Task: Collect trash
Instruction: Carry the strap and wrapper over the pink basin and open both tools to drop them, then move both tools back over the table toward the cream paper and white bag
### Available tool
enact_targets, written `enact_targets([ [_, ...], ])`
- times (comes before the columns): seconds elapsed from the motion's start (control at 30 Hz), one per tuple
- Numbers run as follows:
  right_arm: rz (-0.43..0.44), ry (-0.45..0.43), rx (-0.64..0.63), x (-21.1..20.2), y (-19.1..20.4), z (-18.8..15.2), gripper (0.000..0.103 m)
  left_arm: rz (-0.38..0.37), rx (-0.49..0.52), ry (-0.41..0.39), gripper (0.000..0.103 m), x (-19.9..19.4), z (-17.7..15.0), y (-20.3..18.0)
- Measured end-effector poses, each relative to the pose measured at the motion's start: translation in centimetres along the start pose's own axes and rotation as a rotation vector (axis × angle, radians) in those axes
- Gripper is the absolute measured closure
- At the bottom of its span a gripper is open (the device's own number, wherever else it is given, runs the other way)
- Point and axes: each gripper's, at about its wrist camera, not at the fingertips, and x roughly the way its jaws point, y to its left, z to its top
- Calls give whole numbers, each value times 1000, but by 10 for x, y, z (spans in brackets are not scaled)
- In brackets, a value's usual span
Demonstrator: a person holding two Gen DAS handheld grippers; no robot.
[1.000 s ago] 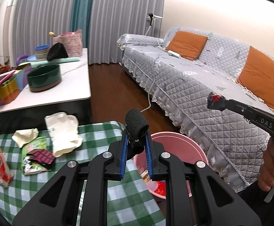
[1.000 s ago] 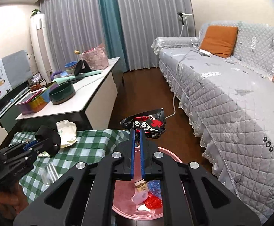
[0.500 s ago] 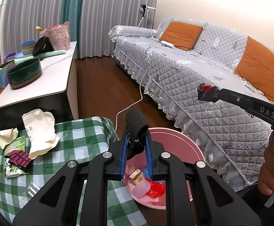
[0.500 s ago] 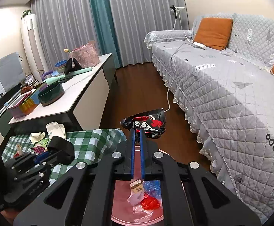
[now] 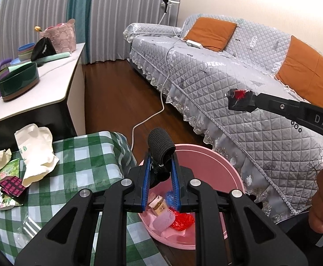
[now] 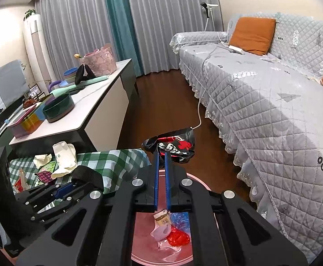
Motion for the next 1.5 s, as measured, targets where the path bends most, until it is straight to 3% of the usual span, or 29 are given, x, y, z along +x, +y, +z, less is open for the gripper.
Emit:
enact_targets([
  [0.07, 3, 7, -2, 2, 1, 0, 97, -4, 0, 2, 86, 1, 1, -1],
  [0.17, 1, 20, -7, 4, 2, -2, 94, -8, 3, 7, 76, 2, 3, -3],
  [0.23, 2, 20, 0, 4, 2, -2, 85, -10, 5, 7, 58, 1, 4, -4],
  [0.27, 0, 18, 6, 4, 1, -1, 76, -11, 7, 5, 57, 1, 4, -4],
  [0.33, -4, 15, 11, 3, 0, -1, 67, -9, 13, 5, 57, 0, 4, -5],
  [0.93, -4, -3, -11, -2, 9, -3, 64, 21, -10, -29, 57, -34, 8, 9],
  [1.03, -30, -34, -28, -7, 14, -4, 57, 24, -15, -41, 57, -44, 6, 14],
  [1.5, -66, -120, -63, -24, 37, -10, 54, 81, -82, -89, 57, -100, -14, 70],
])
